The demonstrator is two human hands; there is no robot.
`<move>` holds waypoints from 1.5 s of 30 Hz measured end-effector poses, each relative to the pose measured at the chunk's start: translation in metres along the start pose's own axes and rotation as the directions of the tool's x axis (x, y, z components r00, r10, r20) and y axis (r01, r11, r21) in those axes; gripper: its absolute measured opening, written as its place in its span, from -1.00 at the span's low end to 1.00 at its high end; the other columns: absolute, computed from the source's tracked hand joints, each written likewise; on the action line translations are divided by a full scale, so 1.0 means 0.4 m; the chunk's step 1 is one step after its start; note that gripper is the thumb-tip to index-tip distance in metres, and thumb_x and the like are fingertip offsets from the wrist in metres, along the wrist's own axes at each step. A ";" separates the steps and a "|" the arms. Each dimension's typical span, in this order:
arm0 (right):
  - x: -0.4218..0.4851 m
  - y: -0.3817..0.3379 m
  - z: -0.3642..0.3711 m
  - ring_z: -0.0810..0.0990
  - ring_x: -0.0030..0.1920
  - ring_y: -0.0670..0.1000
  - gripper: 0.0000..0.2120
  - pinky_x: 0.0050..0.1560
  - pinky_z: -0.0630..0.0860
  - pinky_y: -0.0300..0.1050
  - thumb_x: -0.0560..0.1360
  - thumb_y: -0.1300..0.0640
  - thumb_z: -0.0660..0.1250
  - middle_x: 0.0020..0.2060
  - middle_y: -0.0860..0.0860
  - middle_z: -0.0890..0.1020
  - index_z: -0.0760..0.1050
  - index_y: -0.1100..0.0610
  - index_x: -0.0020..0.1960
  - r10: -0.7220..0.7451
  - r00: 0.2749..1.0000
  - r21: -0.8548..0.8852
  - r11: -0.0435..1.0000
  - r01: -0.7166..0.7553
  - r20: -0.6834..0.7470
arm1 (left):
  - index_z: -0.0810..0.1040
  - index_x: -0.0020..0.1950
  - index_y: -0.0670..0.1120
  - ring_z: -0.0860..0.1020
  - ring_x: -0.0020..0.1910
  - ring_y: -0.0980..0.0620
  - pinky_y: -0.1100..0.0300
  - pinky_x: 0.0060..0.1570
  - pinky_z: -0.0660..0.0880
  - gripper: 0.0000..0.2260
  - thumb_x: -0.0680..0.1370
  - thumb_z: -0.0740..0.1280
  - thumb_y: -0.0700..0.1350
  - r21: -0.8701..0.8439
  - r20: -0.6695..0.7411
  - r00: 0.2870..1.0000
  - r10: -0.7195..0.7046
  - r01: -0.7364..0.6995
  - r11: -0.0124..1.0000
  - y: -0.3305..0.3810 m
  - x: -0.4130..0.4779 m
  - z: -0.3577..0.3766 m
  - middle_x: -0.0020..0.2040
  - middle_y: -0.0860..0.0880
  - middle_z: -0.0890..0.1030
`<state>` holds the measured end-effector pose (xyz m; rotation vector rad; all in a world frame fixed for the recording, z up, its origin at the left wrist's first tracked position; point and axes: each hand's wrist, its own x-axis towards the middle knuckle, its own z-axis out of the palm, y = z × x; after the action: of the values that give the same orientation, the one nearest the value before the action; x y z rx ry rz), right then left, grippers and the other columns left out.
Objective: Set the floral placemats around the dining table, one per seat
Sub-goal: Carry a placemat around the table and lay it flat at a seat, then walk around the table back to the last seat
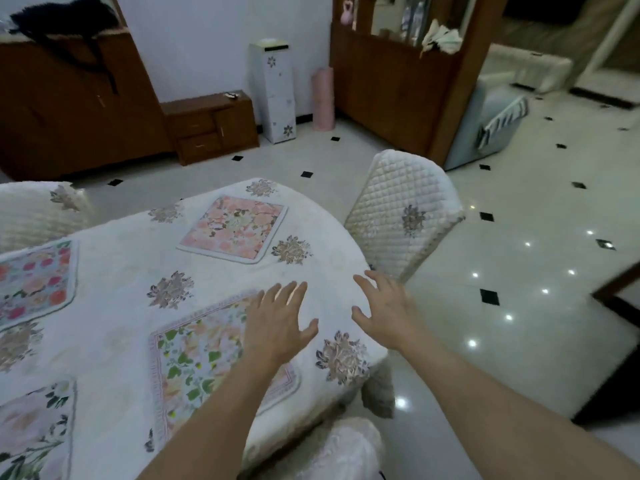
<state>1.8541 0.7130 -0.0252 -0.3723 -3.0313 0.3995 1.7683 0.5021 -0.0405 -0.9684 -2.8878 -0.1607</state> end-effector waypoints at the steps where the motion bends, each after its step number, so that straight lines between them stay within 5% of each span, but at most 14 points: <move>1: -0.016 0.023 -0.008 0.32 0.40 0.14 -0.40 0.35 0.31 0.14 0.50 -0.16 0.19 0.43 0.07 0.37 0.27 0.01 0.49 0.030 1.000 -0.014 0.999 -0.030 -0.008 | 0.20 0.56 0.05 0.31 0.47 -0.11 -0.11 0.44 0.25 -0.32 0.51 0.11 0.33 -0.011 0.006 1.000 0.024 -0.024 1.000 0.020 0.011 0.004 0.51 0.00 0.36; 16: -0.172 0.375 -0.120 0.39 0.39 0.10 -0.42 0.35 0.35 0.09 0.45 -0.14 0.25 0.39 0.08 0.44 0.37 0.01 0.44 0.340 0.926 -0.045 0.935 -0.351 -0.162 | 0.45 0.39 -0.01 0.52 0.26 -0.08 -0.05 0.23 0.45 -0.40 0.44 0.22 0.26 -0.112 -0.086 0.931 0.356 -0.364 0.925 0.393 0.223 0.017 0.30 0.00 0.57; 25: -0.074 0.726 -0.148 0.41 0.37 0.11 -0.40 0.32 0.36 0.10 0.43 -0.17 0.17 0.36 0.08 0.46 0.39 0.01 0.42 0.390 0.907 -0.027 0.917 -0.398 -0.157 | 0.29 0.50 0.03 0.42 0.35 -0.05 -0.04 0.32 0.36 -0.34 0.48 0.12 0.32 -0.086 -0.030 0.891 0.452 -0.453 0.887 0.695 0.470 0.095 0.43 0.01 0.45; 36: 0.103 1.172 -0.261 0.34 0.42 0.05 -0.43 0.38 0.26 0.05 0.50 -0.14 0.24 0.43 0.03 0.39 0.31 -0.03 0.48 0.393 0.907 0.007 0.918 -0.397 -0.152 | 0.26 0.52 0.03 0.35 0.42 -0.07 -0.06 0.40 0.29 -0.34 0.49 0.09 0.33 -0.056 0.004 0.889 0.459 -0.458 0.887 1.067 0.828 0.159 0.46 0.00 0.41; 45: 0.279 1.396 -0.300 0.30 0.45 0.05 -0.44 0.40 0.25 0.05 0.52 -0.11 0.25 0.45 0.03 0.37 0.30 -0.02 0.49 0.393 0.907 0.062 0.919 -0.388 -0.153 | 0.26 0.51 0.03 0.37 0.41 -0.07 -0.04 0.37 0.31 -0.34 0.48 0.06 0.32 -0.023 0.060 0.895 0.443 -0.442 0.897 1.194 1.077 0.212 0.45 0.01 0.43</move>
<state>1.8853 1.2935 -0.0527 -0.9686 -2.7769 0.4110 1.7105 1.1483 -0.0392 -1.6255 -2.6281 -0.1084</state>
